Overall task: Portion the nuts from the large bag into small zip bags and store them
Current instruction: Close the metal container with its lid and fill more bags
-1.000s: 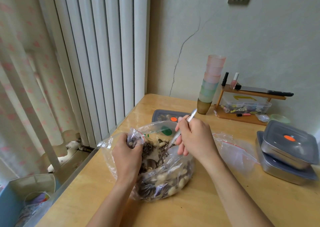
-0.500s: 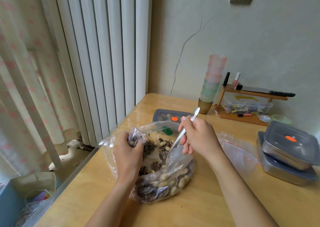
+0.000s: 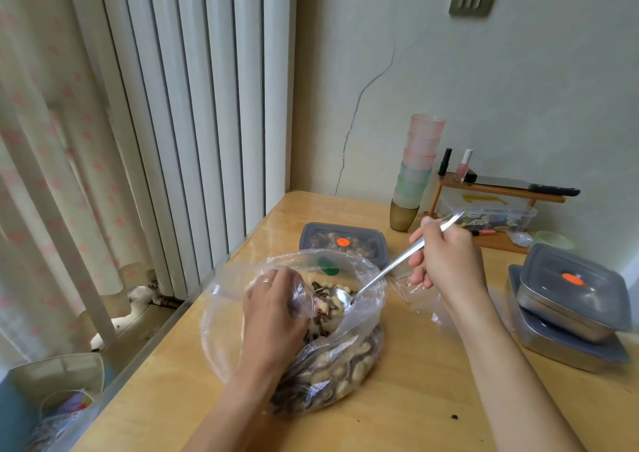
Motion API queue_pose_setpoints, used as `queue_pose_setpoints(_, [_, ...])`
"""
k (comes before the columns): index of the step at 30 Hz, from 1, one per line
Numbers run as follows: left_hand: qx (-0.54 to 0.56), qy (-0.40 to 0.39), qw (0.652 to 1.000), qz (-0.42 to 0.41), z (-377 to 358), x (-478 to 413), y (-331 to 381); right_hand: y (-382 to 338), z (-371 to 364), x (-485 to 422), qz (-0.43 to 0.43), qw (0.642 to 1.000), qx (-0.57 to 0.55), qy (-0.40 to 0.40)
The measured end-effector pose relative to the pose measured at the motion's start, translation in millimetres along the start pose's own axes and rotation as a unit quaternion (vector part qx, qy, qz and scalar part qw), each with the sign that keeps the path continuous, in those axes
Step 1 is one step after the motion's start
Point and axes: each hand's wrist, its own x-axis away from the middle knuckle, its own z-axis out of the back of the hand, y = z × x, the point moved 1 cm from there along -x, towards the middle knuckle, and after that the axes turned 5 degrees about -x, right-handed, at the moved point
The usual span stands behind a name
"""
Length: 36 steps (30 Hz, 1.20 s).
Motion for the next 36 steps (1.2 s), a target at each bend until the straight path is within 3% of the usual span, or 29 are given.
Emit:
queue_pose_setpoints(4, [0.110,-0.082,0.990,0.012,-3.5,0.4,-0.4,-7.4,12.7,-2.0,0.015,0.999,0.000,0.028])
queue_pose_setpoints(8, [0.135,-0.118,0.983,0.028,-2.1,2.1,2.0,-13.5,14.9,1.3,0.027,0.999,-0.010,0.038])
queue_pose_setpoints(13, [0.126,-0.098,0.985,0.068,-1.5,2.6,4.7,-23.3,6.4,10.2,0.066,0.998,-0.006,0.025])
queue_pose_setpoints(18, [0.140,-0.097,0.980,0.107,-3.8,2.7,4.2,-34.0,-3.7,25.1,0.157,0.987,0.029,0.033])
queue_pose_setpoints(25, [0.166,-0.124,0.970,0.124,-0.8,-0.4,6.2,-44.8,-22.1,44.5,0.365,0.927,0.082,0.030])
queue_pose_setpoints(30, [0.181,-0.120,0.966,0.137,0.8,-1.0,7.1,-52.1,-36.9,62.1,0.481,0.872,0.086,-0.023])
queue_pose_setpoints(36, [0.169,-0.102,0.966,0.169,1.7,-3.4,5.8,-55.3,-44.1,72.8,0.522,0.843,0.098,-0.077])
